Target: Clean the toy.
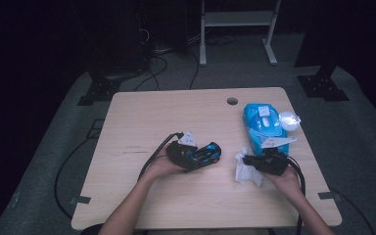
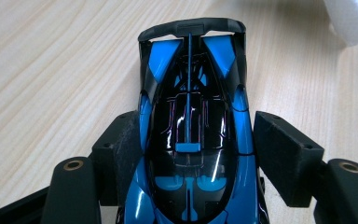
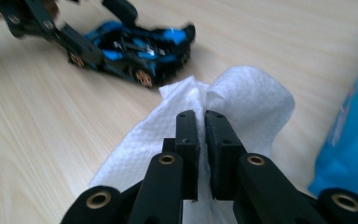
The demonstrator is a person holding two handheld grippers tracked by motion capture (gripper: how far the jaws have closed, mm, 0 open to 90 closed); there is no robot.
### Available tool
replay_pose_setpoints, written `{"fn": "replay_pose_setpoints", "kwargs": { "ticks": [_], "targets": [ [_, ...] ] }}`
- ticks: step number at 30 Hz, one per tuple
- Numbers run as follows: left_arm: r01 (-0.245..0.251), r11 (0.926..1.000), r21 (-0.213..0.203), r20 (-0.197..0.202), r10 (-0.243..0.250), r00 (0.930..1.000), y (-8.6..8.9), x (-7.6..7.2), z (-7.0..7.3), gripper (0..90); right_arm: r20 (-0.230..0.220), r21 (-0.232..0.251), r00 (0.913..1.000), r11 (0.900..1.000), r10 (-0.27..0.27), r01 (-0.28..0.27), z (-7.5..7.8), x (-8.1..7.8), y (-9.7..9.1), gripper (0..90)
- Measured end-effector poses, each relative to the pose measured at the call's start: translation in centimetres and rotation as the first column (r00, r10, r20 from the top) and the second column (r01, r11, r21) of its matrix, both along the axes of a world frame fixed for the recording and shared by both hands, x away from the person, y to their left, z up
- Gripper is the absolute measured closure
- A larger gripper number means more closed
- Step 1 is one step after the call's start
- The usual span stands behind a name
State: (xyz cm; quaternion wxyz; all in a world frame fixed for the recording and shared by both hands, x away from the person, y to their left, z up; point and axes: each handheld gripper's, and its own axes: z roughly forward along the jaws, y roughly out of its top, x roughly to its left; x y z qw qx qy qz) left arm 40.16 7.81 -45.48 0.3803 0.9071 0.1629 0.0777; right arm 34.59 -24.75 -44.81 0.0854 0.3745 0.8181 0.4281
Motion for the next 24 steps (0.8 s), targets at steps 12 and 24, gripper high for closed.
{"fn": "replay_pose_setpoints", "kwargs": {
  "ticks": [12, 24],
  "targets": [
    [-0.021, 0.999, -0.04, 0.03, 0.022, 0.9993, 1.1, -0.1, 0.9, 28.1, -0.017, -0.042, 0.9996, 0.9989, -0.023, 0.022, -1.3, -0.1, -1.0, 53.9],
    [-0.042, 0.9969, -0.067, 0.047, 0.045, 0.9979, 2.5, -0.6, 1.5, 23.6, 0.016, 0.036, 0.9995, 0.9989, -0.029, 0.028, 0.2, -0.8, -2.6, 46.6]
  ]
}}
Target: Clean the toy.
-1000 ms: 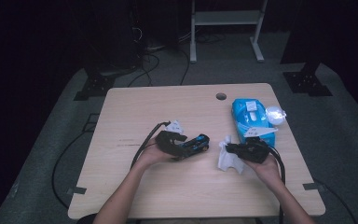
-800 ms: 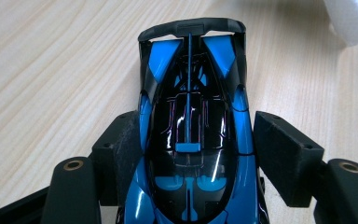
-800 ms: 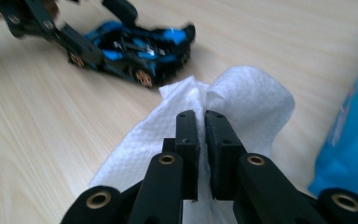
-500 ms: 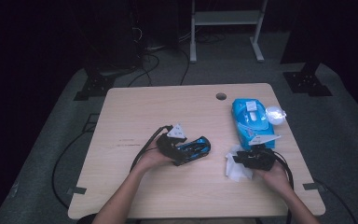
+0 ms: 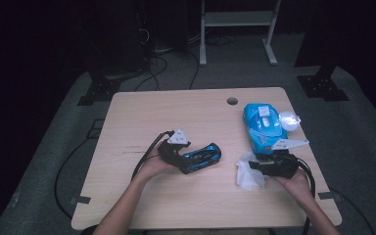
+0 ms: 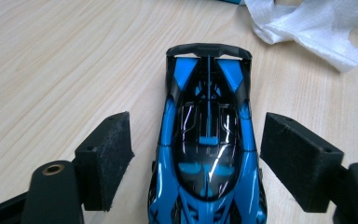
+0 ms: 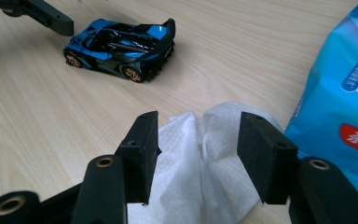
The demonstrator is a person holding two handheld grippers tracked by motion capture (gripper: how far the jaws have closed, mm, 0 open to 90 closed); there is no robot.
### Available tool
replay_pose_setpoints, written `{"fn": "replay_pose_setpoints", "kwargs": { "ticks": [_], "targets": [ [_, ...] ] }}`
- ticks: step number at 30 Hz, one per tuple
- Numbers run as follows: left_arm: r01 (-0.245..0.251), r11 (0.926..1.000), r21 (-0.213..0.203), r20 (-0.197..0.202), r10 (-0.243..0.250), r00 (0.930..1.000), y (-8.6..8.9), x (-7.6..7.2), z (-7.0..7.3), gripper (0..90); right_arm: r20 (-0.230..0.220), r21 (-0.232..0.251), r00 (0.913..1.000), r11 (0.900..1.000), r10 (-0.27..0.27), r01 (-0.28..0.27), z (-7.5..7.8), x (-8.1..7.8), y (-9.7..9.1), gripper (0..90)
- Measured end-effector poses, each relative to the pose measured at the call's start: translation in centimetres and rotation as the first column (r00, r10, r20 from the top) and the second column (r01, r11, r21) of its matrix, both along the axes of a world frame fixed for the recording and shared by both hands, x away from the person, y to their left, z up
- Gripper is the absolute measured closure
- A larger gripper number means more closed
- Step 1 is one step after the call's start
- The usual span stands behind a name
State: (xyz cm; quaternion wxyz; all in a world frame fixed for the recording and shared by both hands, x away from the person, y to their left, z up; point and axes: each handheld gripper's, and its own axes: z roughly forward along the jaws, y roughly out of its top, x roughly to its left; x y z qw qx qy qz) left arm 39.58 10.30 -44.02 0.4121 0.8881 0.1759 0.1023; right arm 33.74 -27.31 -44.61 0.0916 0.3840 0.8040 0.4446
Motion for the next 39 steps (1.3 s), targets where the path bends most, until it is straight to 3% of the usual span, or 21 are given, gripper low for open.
{"fn": "replay_pose_setpoints", "kwargs": {
  "ticks": [29, 39],
  "targets": [
    [-0.083, 0.9965, 0.015, -0.004, 0.083, 0.9966, 6.1, -2.6, 0.2, 18.9, 0.012, 0.05, 0.9995, 0.9983, -0.029, 0.029, 0.4, -0.9, -2.1, 42.4],
    [-0.098, 0.9951, 0.012, -0.001, 0.098, 0.9952, 7.4, -3.4, 0.4, 17.5, 0.008, 0.06, 0.9991, 0.9973, -0.042, 0.042, 0.3, -1.2, -2.6, 39.4]
  ]
}}
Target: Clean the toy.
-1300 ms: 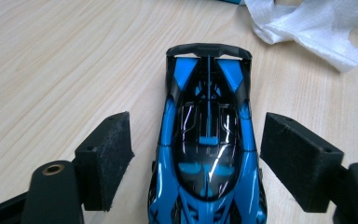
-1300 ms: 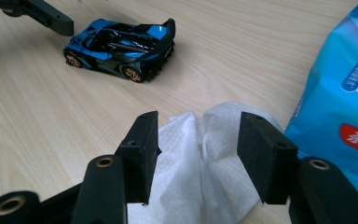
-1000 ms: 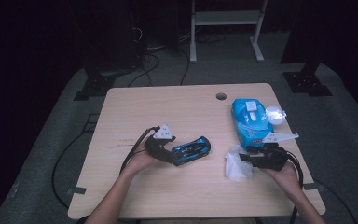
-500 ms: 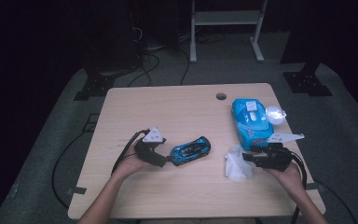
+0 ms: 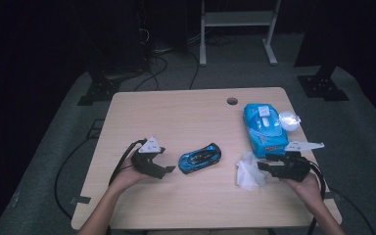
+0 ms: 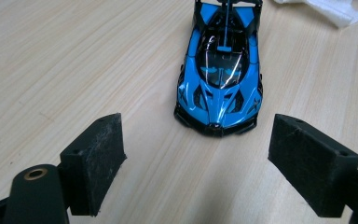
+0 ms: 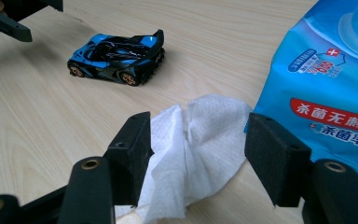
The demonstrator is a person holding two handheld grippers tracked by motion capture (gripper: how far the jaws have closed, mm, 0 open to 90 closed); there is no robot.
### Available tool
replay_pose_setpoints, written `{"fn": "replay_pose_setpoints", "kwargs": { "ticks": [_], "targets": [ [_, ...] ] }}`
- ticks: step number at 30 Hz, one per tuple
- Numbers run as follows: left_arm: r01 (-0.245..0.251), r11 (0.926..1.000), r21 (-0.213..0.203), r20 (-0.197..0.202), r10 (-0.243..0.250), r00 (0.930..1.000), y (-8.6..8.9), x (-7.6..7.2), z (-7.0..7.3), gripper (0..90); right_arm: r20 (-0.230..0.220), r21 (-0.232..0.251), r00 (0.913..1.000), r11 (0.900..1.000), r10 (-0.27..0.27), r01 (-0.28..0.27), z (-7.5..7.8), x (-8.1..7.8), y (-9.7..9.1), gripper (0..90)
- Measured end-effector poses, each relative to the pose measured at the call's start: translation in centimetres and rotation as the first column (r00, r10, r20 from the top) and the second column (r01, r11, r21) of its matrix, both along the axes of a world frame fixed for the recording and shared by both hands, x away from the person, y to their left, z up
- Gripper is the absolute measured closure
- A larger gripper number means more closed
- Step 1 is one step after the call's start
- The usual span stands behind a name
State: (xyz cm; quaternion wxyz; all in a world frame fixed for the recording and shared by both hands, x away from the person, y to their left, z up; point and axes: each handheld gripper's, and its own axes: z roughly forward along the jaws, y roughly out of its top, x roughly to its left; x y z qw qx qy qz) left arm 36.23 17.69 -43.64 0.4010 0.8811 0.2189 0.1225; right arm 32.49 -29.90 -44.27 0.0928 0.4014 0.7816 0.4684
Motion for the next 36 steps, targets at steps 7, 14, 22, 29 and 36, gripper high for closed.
{"fn": "replay_pose_setpoints", "kwargs": {
  "ticks": [7, 14, 22, 29, 36],
  "targets": [
    [-0.029, 0.9996, -0.005, -0.012, 0.029, 0.9995, 1.2, -0.6, -0.6, 16.4, -0.006, 0.002, 1.0, 1.0, -0.004, 0.004, 0.1, -0.2, -0.3, 37.2],
    [-0.05, 0.9987, -0.007, -0.018, 0.05, 0.9986, 2.4, -1.1, -1.1, 16.3, -0.013, 0.004, 0.9998, 0.9999, -0.012, 0.012, -0.1, -0.4, -0.6, 36.4],
    [-0.074, 0.9972, -0.011, -0.021, 0.074, 0.9971, 3.6, -1.8, -1.4, 16.2, -0.023, 0.004, 0.9996, 0.9999, -0.015, 0.015, -0.4, -0.6, -0.8, 35.6],
    [-0.124, 0.9911, -0.047, -0.019, 0.123, 0.9922, 4.7, -2.3, -2.1, 14.8, -0.018, 0.013, 0.9997, 0.9998, -0.017, 0.017, -0.7, -1.1, -1.0, 33.9],
    [-0.169, 0.9849, -0.035, -0.019, 0.169, 0.9855, 5.9, -2.6, -3.0, 14.7, 0.005, 0.047, 0.9994, 0.9983, -0.034, 0.033, -1.3, -2.1, -1.4, 32.7]
  ]
}}
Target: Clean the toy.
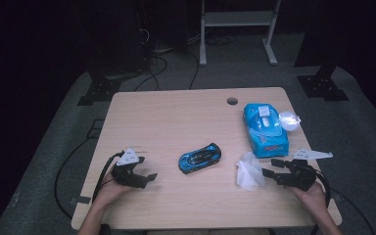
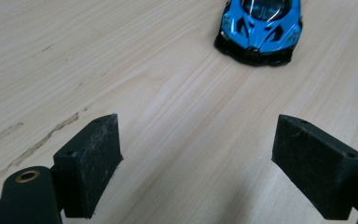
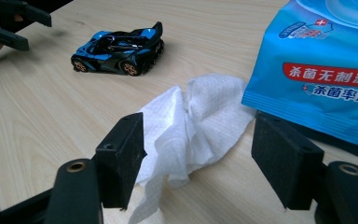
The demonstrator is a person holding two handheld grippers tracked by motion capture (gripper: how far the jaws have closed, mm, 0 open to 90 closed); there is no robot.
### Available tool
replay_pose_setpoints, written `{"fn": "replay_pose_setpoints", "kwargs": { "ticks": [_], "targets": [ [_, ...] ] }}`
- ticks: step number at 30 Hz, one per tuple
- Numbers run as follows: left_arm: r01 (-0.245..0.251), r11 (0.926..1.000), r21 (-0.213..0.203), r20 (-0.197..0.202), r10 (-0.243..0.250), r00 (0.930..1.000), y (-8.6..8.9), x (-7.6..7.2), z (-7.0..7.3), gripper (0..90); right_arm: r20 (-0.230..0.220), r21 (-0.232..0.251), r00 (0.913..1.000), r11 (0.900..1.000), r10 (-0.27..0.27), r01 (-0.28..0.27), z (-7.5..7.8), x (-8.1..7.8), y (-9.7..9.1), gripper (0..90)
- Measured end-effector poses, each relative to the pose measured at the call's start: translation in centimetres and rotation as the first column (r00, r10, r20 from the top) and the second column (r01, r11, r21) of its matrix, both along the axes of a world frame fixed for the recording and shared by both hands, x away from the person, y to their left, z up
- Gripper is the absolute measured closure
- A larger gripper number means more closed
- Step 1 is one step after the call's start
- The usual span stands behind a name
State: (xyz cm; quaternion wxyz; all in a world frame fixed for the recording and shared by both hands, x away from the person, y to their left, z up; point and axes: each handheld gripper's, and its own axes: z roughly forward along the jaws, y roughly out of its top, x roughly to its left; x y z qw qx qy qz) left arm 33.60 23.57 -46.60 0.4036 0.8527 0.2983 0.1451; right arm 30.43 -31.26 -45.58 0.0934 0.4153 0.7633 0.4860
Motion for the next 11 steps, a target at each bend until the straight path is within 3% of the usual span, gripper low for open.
{"fn": "replay_pose_setpoints", "kwargs": {
  "ticks": [3, 11],
  "targets": [
    [0.0, 0.9997, 0.026, -0.006, 0.001, 1.0, -0.01, 0.11, -0.31, 12.3, 0.012, 0.015, 0.9999, 0.9999, 0.0, -0.001, 0.03, -0.17, 0.0, 32.6],
    [0.001, 0.9993, 0.038, 0.013, -0.002, 0.9999, 0.04, 0.09, -0.58, 12.2, 0.017, 0.021, 0.9999, 0.9998, 0.0, 0.0, 0.03, -0.05, 0.18, 32.1]
  ]
}}
